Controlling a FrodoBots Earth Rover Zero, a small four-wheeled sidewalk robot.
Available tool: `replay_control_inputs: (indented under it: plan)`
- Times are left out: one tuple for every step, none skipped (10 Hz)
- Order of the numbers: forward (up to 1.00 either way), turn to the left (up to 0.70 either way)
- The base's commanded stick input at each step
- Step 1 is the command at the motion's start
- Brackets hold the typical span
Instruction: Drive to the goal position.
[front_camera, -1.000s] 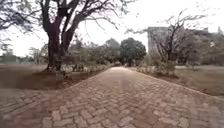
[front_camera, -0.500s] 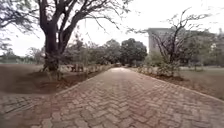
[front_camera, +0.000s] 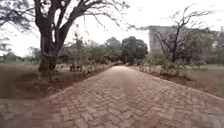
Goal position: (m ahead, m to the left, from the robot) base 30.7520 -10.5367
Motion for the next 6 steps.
replay_control_inputs:
  plan:
    - [0.7,0.0]
    - [0.7,0.0]
    - [0.7,0.0]
    - [0.7,0.0]
    - [0.7,0.0]
    - [0.7,-0.35]
